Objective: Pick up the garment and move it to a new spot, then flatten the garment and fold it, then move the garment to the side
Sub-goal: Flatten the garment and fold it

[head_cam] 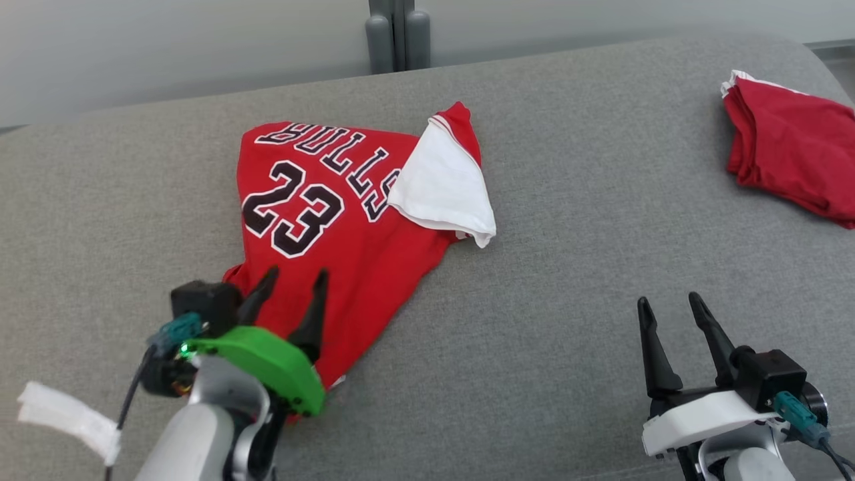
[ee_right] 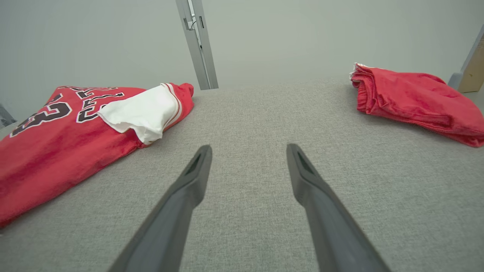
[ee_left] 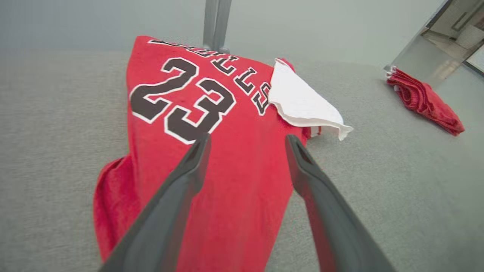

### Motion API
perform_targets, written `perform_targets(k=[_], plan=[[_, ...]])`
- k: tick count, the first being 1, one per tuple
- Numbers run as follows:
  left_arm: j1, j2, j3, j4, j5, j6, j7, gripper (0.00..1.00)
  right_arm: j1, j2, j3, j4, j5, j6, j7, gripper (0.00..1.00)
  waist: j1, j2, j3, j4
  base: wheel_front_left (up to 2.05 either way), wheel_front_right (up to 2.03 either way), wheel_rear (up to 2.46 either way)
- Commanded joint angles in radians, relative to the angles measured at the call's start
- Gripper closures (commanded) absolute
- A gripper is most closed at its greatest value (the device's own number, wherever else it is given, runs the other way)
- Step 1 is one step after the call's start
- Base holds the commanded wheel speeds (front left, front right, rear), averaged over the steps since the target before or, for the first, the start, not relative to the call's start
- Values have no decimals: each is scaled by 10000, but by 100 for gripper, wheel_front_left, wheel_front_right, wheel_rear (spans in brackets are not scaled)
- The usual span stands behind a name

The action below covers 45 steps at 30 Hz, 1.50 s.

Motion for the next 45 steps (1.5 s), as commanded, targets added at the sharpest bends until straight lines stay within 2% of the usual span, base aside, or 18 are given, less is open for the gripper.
perform_targets(k=[1, 8, 14, 19, 20, 22, 25, 26, 31, 35, 45], plan=[[-542, -279, -210, 286, -61, -188, 74, 0, -181, -26, 12, -65, 54, -16, -26, 0, 0, 0, 619, -460, 0, 0, 0], [-2787, -1024, -761, 2585, 344, -661, -36, 0, -661, -25, 126, -144, 194, -16, -26, 0, 0, 0, 1629, -1199, 0, 0, 0], [-4015, -1100, -737, 4411, 565, -750, -458, 0, -855, -23, 165, -144, 310, -16, -26, 0, 0, 0, 1976, -1642, 0, 0, 0], [-4553, -1226, -841, 5324, 635, -967, -775, 0, -863, -19, 164, -135, 367, -16, -26, 0, 0, 0, 1973, -1761, 0, 0, 0], [-4637, -1265, -873, 5460, 619, -991, -846, 13, -885, -20, 175, -114, 385, -16, -26, 0, 0, 0, 1961, -1780, 0, 0, 0], [-4796, -1321, -914, 5709, 632, -1052, -965, 51, -939, -19, 207, -94, 428, -16, -26, 0, 0, 0, 1938, -1814, 0, 0, 0], [-4990, -1366, -965, 6013, 700, -1065, -1180, 83, -968, -19, 274, -75, 451, -16, -26, 0, 0, 0, 1894, -1870, 0, 0, 0], [-5049, -1379, -997, 6112, 742, -1059, -1269, 100, -961, -20, 282, -78, 467, -16, -26, 0, 0, 0, 1875, -1889, 0, 0, 0], [-5264, -1468, -1368, 6304, 1119, -1105, -1678, 100, -865, -22, 273, -29, 503, -16, -26, 0, 0, 0, 1732, -1963, 0, 0, 0], [-5279, -1693, -1841, 5911, 1268, -1268, -1811, 100, -731, -20, 242, 13, 519, -16, -26, 0, 0, 0, 1595, -2003, 0, 0, 0], [-4442, -2049, -4173, 4066, 801, -1724, -1112, 100, -591, -22, 315, 88, 679, -16, -26, 0, 0, 0, 1272, -2322, 0, 0, 0]])
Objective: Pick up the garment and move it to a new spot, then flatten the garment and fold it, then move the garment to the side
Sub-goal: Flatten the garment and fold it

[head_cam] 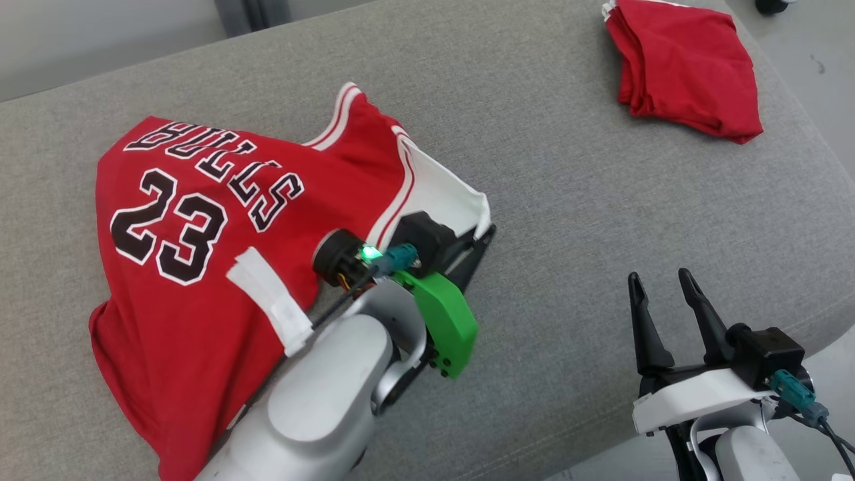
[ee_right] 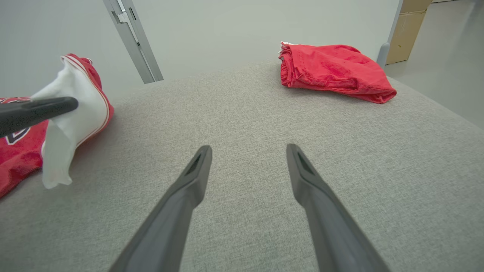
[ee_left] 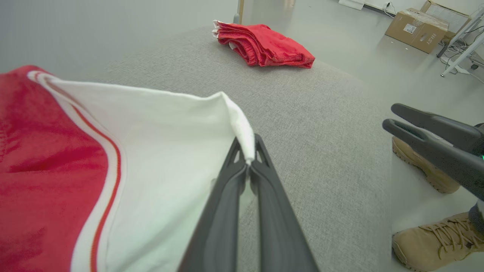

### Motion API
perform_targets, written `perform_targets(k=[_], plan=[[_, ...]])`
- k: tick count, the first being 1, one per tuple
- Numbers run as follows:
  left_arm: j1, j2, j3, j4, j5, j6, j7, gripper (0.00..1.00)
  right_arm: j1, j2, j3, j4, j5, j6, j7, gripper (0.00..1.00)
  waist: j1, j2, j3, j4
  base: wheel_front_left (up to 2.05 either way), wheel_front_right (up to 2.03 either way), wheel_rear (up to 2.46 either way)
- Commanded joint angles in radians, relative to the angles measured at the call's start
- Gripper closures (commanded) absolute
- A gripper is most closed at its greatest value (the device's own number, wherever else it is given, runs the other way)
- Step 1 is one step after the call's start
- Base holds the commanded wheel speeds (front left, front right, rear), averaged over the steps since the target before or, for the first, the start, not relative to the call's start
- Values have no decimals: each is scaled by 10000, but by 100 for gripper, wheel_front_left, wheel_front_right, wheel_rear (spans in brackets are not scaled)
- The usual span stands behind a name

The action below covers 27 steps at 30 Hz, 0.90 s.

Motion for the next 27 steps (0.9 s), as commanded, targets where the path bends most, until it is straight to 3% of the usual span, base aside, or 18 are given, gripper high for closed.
perform_targets(k=[1, 6, 7, 8, 9, 15, 17, 24, 27], plan=[[143, 26, -280, -182, -39, -61, 70, 100, 134, -20, 3, 25, 107, -16, -26, 0, 0, -1, -82, -68, 0, 0, 0], [398, 24, -1139, -844, -529, 15, 240, 99, 224, -20, -30, 84, 186, -16, -26, 0, 0, -1, -219, -47, 0, 0, 0], [420, 23, -1214, -915, -581, 78, 202, 64, 242, -20, -35, 89, 192, -16, -26, 0, 0, -1, -236, -25, 0, 0, 0], [430, 32, -1288, -959, -596, 195, 97, 4, 267, -19, -29, 104, 189, -16, -26, 0, 0, -1, -256, 4, 0, 0, 0], [424, 31, -1370, -970, -576, 256, 15, 0, 275, -17, -3, 121, 193, -16, -26, 0, 0, -1, -271, 24, 0, 0, 0], [743, 51, -1257, -1709, -1241, 688, -420, 0, 357, -20, -157, 110, 150, -16, -26, 0, 0, -1, -401, 333, 0, 0, 0], [895, 404, -914, -2020, -1336, 1024, -420, 0, 388, -23, -235, 109, 124, -16, -28, 0, 0, -1, -463, 460, 0, 0, 0], [1280, 2943, 456, -2131, -965, 2848, 342, 0, 400, -23, -304, 78, 55, -16, -26, 0, 0, -1, -554, 859, 0, 0, 0], [1426, 3551, 855, -2034, -1085, 3222, 622, 0, 410, -23, -328, 61, 0, -16, -26, 0, 0, -1, -530, 1017, 0, 0, 0]])
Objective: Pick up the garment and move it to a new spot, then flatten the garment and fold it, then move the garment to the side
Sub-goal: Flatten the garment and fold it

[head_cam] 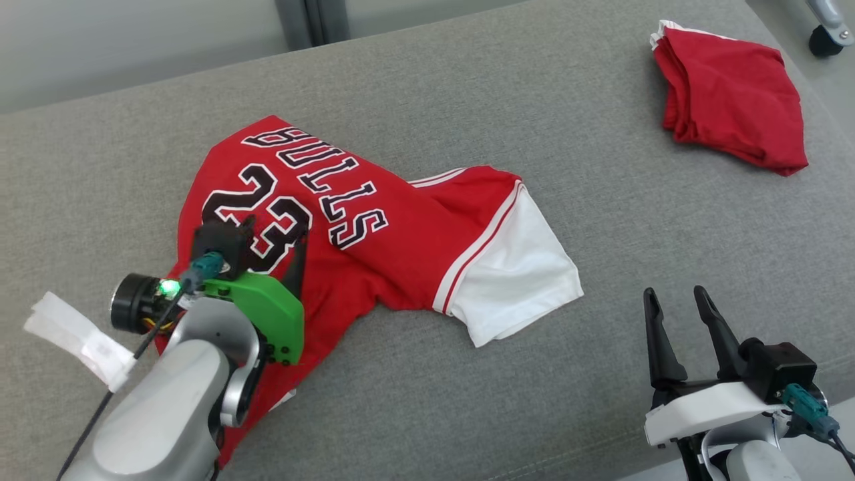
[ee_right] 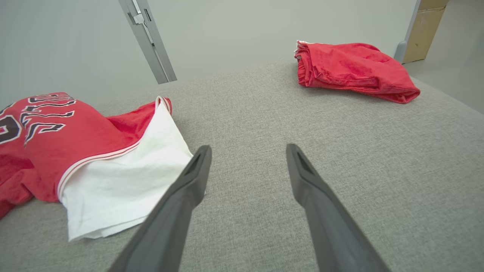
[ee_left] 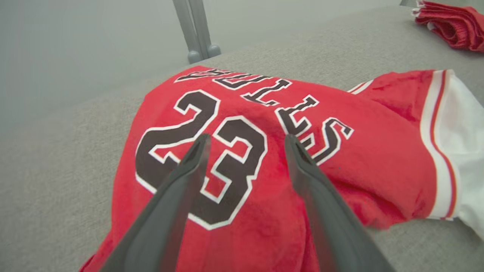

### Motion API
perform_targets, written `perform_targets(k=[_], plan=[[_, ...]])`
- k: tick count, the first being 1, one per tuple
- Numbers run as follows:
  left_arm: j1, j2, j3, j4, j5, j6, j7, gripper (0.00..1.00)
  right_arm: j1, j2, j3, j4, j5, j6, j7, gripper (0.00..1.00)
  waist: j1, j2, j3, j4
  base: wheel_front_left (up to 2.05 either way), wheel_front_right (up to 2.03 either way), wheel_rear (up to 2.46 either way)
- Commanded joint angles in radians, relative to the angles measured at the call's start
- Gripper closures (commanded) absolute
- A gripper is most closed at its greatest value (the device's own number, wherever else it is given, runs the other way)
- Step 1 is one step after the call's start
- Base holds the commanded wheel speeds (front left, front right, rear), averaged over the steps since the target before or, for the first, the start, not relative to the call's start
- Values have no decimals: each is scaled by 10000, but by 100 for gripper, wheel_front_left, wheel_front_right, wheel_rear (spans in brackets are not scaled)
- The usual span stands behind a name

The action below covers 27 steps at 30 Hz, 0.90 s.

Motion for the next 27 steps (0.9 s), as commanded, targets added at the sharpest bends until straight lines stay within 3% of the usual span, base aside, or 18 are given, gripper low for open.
perform_targets(k=[1, 10, 11, 12, 27], plan=[[145, 95, 76, 34, -133, 78, 124, 0, 24, -20, -8, -16, -117, -16, -26, 0, 0, 0, 31, 157, 0, 0, 0], [-622, -541, -41, 1475, -583, -407, 566, 0, -390, -22, 221, -32, -256, -16, -26, 0, 0, 0, 430, 207, 0, 0, 0], [-795, -562, -90, 1826, -473, -429, 589, 53, -451, -25, 275, -36, -260, -16, -26, 0, 0, 0, 483, 154, 0, 0, 0], [-940, -561, -159, 2062, -387, -482, 585, 100, -463, -23, 294, -44, -271, -16, -26, 0, 0, 0, 519, 107, 0, 0, 0], [-3102, -124, -406, 4353, 731, -1291, -1317, 100, -435, -20, 109, -96, -262, -16, -26, 0, 0, 0, 822, -188, 0, 0, 0]])
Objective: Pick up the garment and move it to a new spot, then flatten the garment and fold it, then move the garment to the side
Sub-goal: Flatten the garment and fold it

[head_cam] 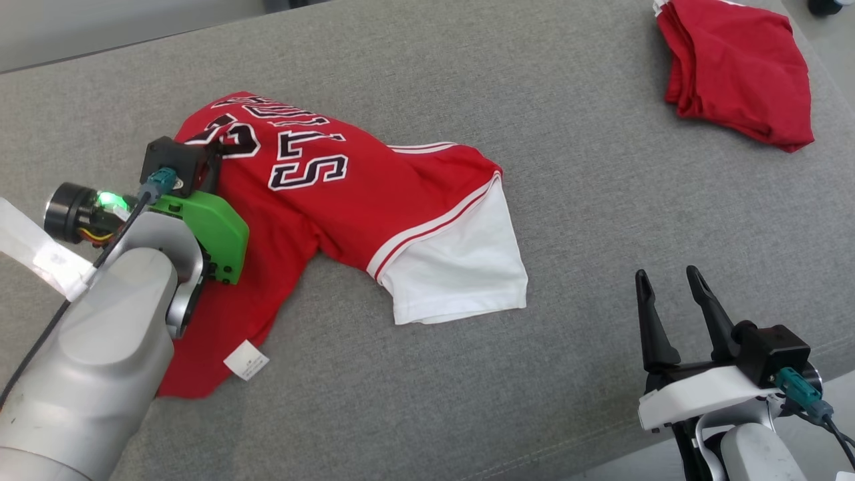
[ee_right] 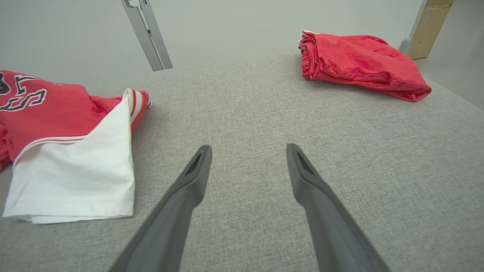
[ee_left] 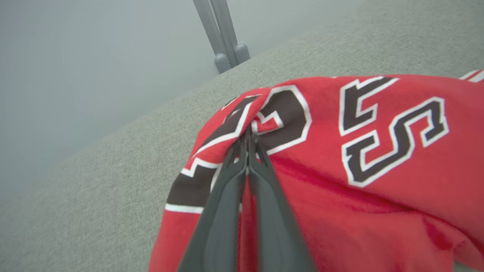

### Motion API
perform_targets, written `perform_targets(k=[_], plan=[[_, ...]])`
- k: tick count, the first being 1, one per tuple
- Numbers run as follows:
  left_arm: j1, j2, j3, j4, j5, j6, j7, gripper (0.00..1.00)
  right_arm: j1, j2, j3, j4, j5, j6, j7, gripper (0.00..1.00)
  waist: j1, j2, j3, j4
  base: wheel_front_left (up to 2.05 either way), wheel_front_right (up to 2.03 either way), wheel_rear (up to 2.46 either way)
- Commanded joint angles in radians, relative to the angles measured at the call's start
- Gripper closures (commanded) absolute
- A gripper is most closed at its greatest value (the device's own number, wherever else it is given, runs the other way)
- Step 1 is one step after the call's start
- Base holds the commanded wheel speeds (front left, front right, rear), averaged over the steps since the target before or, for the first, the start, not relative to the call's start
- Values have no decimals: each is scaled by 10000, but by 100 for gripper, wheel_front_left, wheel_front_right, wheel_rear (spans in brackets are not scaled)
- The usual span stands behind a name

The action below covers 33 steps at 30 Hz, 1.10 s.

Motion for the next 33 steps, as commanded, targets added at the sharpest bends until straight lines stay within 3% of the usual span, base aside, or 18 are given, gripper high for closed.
perform_targets(k=[1, 4, 6, 7, 12, 16, 24, 28, 33], plan=[[-301, 51, -50, 181, 201, -114, -308, 100, -70, -18, 22, -29, -12, -16, -26, 0, 0, 0, 13, 13, 0, 0, 0], [-502, -63, -80, 619, 240, -218, -756, 100, -111, -20, 67, -2, -33, -16, -26, 0, 0, 0, -7, 31, 0, 0, 0], [-544, -242, -9, 919, 163, -212, -1115, 43, -94, -20, 51, 32, -40, -16, -26, 0, 0, 0, -68, 66, 0, 0, 0], [-465, -334, 58, 1017, 61, -219, -1289, 0, -40, -21, 24, 47, -50, -16, -26, 0, 0, 0, -123, 99, 0, 0, 0], [156, -468, 318, 1095, -188, -44, -1926, 0, 242, -21, -104, 123, -65, -16, -26, 0, 0, 0, -517, 311, 0, 0, 0], [1037, -444, 815, 282, -471, 185, -2225, 0, 428, -21, -331, 33, -133, -16, -28, 0, 0, 0, -948, 578, 0, 0, 0], [4338, -526, 2417, -3517, -30, 1007, -2274, 0, 766, -23, -1014, -419, -529, -16, -26, 0, 0, 0, -1849, 1383, 0, 0, 0], [6088, -848, 3108, -4822, 426, 1141, -2275, 0, 905, -21, -1316, -601, -790, -16, -26, 0, 0, 0, -2220, 1817, 0, 0, 0], [7930, -1390, 3998, -5519, 1086, 982, -2275, 0, 1186, -21, -1547, -630, -973, -16, -26, 0, 0, 0, -2771, 2271, 0, 0, 0]])
